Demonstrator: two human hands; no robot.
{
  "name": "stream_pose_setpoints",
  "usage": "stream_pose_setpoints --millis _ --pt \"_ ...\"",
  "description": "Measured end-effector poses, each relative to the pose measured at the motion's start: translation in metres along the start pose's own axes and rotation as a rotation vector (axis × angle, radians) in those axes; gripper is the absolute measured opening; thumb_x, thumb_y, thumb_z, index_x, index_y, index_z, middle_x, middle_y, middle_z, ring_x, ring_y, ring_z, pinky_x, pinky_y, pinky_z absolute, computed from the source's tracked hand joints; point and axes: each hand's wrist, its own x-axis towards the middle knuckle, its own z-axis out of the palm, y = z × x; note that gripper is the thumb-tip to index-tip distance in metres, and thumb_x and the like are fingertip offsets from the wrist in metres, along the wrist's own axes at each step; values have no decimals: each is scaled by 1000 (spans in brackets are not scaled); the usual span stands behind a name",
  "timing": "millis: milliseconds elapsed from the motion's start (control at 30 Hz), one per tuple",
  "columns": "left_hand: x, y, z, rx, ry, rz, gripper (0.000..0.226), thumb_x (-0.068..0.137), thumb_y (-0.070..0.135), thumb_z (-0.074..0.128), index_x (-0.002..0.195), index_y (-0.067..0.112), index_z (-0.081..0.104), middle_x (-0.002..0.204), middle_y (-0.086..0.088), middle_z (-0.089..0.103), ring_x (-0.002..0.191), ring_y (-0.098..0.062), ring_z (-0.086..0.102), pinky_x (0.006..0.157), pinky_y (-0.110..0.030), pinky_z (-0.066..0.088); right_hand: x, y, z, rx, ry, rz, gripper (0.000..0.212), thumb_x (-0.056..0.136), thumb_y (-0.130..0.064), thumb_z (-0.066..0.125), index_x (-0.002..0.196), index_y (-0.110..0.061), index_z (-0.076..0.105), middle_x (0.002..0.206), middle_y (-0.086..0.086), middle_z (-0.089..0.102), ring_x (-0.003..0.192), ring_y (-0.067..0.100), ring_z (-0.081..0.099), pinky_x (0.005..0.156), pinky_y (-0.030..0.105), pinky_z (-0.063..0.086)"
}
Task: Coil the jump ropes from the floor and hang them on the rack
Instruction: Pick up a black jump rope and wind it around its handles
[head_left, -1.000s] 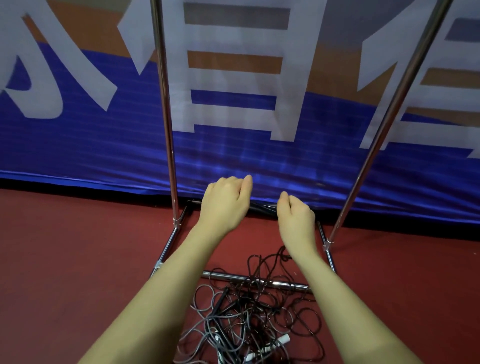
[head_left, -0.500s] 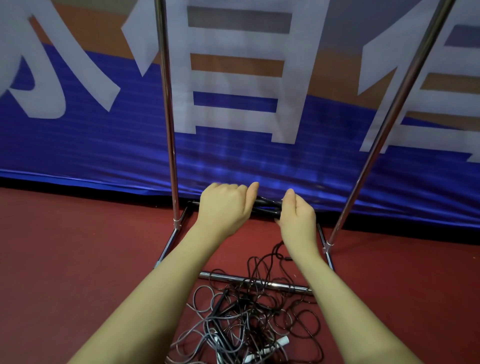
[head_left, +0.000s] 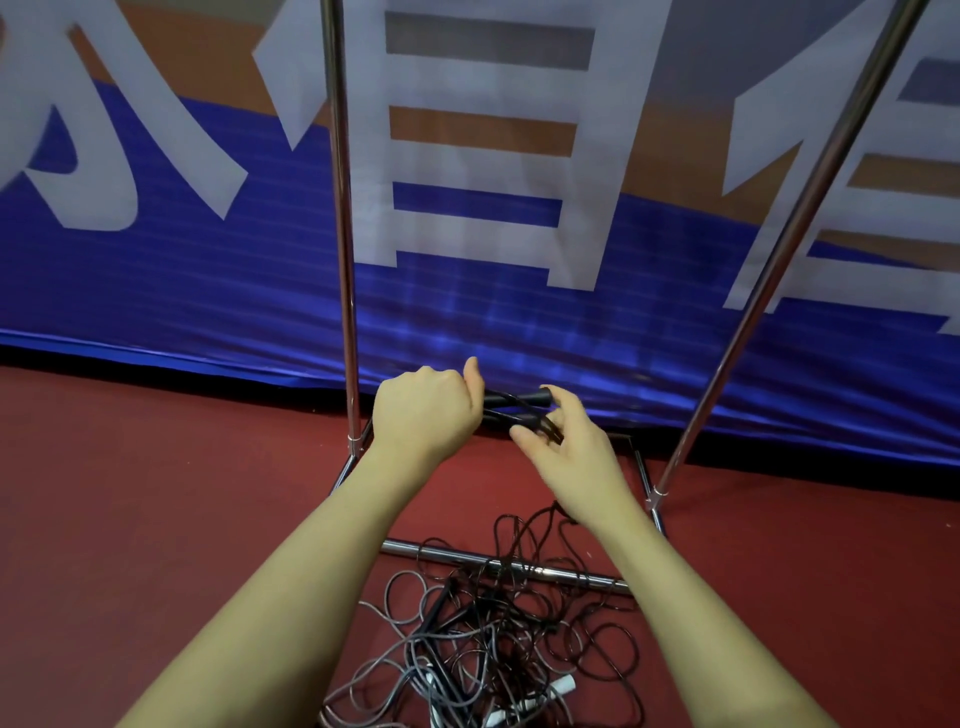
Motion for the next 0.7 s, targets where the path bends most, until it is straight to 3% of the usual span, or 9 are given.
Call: stream_pose_setpoints --millis 100,133,233,300,400,500,567,633,700 --pt "-2 -3 3 6 16 6 56 102 36 25 66 9 58 63 -6 47 64 -30 49 59 -31 27 1 4 -3 -44 41 -101 48 90 -16 63 135 -6 50 112 0 61 100 4 53 77 -7 28" --pt "-2 -4 5 6 15 14 55 102 37 25 65 10 56 64 -6 47 65 -30 51 59 -31 27 2 5 -5 -59 62 -140 45 90 -15 63 132 -5 53 108 2 61 99 8 53 77 -6 28" --pt "-5 -5 5 -10 -14 -8 57 102 41 25 65 10 56 66 -7 48 74 -33 60 60 -31 29 1 5 -4 -109 96 -247 37 91 -11 61 126 -1 58 78 -1 51 70 8 46 70 4 34" --pt "-5 -6 6 -42 -33 -33 61 101 44 25 67 8 60 67 -7 49 76 -33 61 60 -31 30 3 6 -4 -125 114 -287 33 92 -9 60 124 1 60 73 0 46 66 9 42 67 6 34" --pt "-7 -6 7 -87 -66 -44 63 101 48 23 65 9 57 68 -8 53 76 -33 60 62 -31 33 3 6 -3 -129 158 -334 32 91 -13 57 117 5 63 74 -1 53 70 -1 51 70 1 34" --pt "-10 -6 8 -106 -95 -64 62 101 48 20 66 9 52 77 -12 62 80 -34 61 65 -32 33 0 10 2 -119 176 -328 29 91 -10 58 114 6 65 94 11 70 85 0 60 79 -3 35" --pt "-10 -5 7 -101 -101 -49 61 102 47 19 66 9 51 83 -13 66 80 -33 61 66 -33 34 -2 10 5 -93 175 -305 24 92 -7 58 111 6 66 84 0 71 79 -9 58 76 -2 37" --pt "-9 -4 6 -122 -111 -24 62 101 48 18 66 9 50 84 -14 66 81 -33 60 67 -33 35 -2 10 6 -54 178 -261 21 93 -5 57 108 5 68 69 -20 55 67 -13 56 67 2 38" --pt "-8 -4 5 -177 -117 0 60 101 49 18 65 11 49 81 -12 65 83 -35 60 67 -34 36 -1 9 4 0 189 -214 19 93 -5 57 107 1 68 64 -25 48 62 -11 54 65 4 38"
